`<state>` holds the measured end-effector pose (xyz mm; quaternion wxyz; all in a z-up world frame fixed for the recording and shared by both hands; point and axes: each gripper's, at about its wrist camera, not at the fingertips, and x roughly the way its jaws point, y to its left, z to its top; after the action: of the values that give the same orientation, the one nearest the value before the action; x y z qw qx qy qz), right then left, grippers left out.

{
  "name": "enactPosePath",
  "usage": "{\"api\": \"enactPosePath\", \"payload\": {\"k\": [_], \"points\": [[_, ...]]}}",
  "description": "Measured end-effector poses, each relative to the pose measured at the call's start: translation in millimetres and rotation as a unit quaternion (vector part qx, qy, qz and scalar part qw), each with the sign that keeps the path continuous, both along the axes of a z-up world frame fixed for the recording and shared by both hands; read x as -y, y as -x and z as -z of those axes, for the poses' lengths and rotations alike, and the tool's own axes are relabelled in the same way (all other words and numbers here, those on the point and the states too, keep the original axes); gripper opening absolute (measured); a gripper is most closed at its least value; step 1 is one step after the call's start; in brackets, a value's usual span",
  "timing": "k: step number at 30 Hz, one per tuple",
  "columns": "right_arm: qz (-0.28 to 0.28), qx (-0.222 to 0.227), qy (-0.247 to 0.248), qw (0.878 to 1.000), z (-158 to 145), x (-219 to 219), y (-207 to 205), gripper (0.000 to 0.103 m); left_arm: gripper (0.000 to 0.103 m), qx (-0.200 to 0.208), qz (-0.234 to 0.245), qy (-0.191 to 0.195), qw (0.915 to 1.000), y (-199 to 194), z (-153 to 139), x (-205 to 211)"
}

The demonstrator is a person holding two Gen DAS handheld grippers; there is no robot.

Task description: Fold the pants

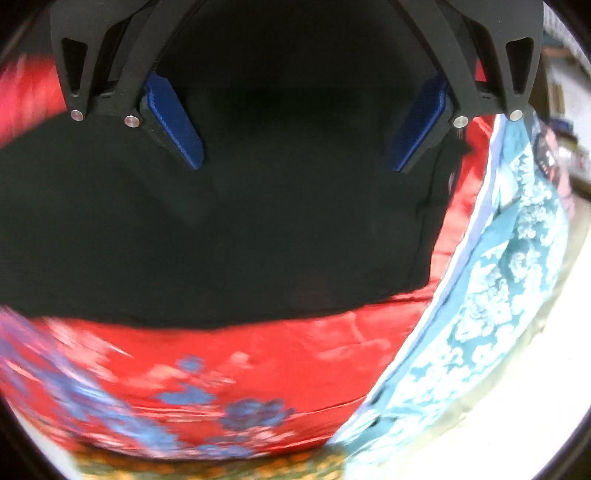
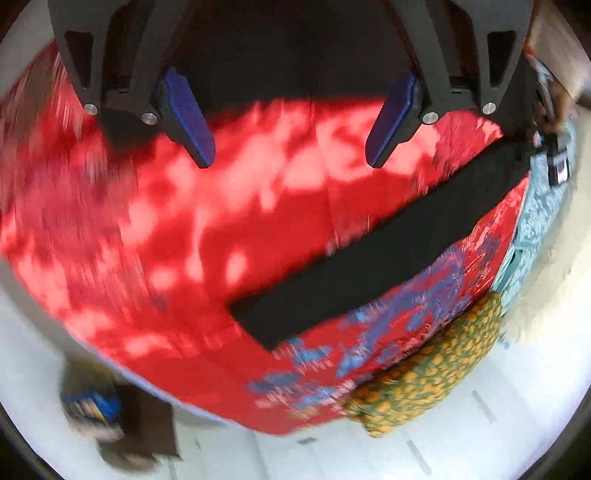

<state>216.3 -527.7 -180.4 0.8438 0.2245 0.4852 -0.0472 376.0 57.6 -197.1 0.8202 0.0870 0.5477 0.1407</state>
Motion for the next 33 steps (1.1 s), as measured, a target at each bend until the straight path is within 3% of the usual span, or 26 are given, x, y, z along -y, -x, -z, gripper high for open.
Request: {"api": "enactPosePath", "payload": {"k": [2,6,8,11,18,25,33], "points": [[0.001,-0.014,-0.022,1.0,10.9,-7.7,19.9,0.083,0.102,-0.007,0.036,0.022,0.9991,39.6,-5.0,7.0],[0.042,-0.058,-0.032,0.997,44.7,-7.0,48.0,0.083,0.102,-0.072,0.092,0.061,0.9913,110.4,10.3,22.7],[0.092,-0.064,-0.039,0.993,55.4,4.5,63.8,0.083,0.102,-0.083,0.092,0.059,0.9905,137.1,21.2,27.0],[0.112,-0.05,-0.024,0.992,44.6,-0.3,75.5,0.083,0.103,-0.06,0.064,0.084,0.9926,152.1,23.5,18.6],[-0.006,0.002,0.019,1.0,6.6,-92.3,86.1,0.084,0.102,-0.031,0.053,0.08,0.9949,169.9,12.0,9.6],[-0.106,0.038,0.086,0.99,5.1,-183.6,102.5,0.084,0.103,-0.023,0.054,0.092,0.994,176.3,19.7,7.0],[-0.146,0.059,0.122,0.98,1.3,-207.9,112.3,0.084,0.103,-0.002,0.054,0.103,0.9932,183.4,22.2,8.5]]}}
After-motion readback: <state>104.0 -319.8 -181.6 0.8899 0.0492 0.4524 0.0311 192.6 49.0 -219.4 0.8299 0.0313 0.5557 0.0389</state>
